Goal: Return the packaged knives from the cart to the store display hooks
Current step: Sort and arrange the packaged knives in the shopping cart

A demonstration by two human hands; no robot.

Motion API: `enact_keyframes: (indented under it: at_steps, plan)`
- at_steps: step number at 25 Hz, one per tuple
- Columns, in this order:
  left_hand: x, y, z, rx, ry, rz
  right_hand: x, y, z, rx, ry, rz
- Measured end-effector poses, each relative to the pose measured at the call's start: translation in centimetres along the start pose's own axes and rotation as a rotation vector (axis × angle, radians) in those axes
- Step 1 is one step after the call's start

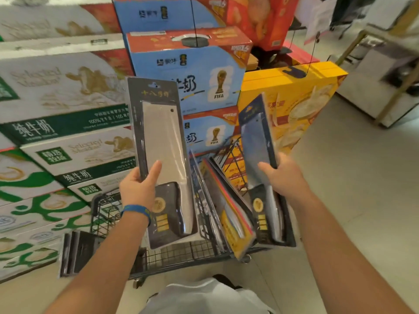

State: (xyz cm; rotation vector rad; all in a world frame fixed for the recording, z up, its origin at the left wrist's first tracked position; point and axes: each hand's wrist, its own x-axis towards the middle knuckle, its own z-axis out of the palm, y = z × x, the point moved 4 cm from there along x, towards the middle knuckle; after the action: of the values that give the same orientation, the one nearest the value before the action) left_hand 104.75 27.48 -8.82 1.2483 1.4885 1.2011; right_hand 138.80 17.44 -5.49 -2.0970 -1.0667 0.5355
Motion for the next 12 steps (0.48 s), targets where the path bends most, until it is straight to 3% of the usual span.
enact_keyframes:
  at_steps: [4, 7, 9, 12]
  plan:
    - [-1.3, 0.3, 0.5, -0.026, 0.031, -0.003, 1.1, -0.8, 7.4, -0.219, -0.445, 0.044]
    - [-2.2, -0.5, 0.4, -0.051, 0.035, -0.013, 1.5, 0.1, 12.7, -0.439, -0.64, 0.154]
    - [-2.9, -1.5, 0.1, -0.072, 0.045, -0.034, 1.6, 1.2, 15.0, -0.516, -0.639, 0.19]
    - [-3.6, -3.0, -0.5, -0.059, 0.07, -0.123, 1.3, 3.1, 16.7, -0.502, -0.46, 0.108]
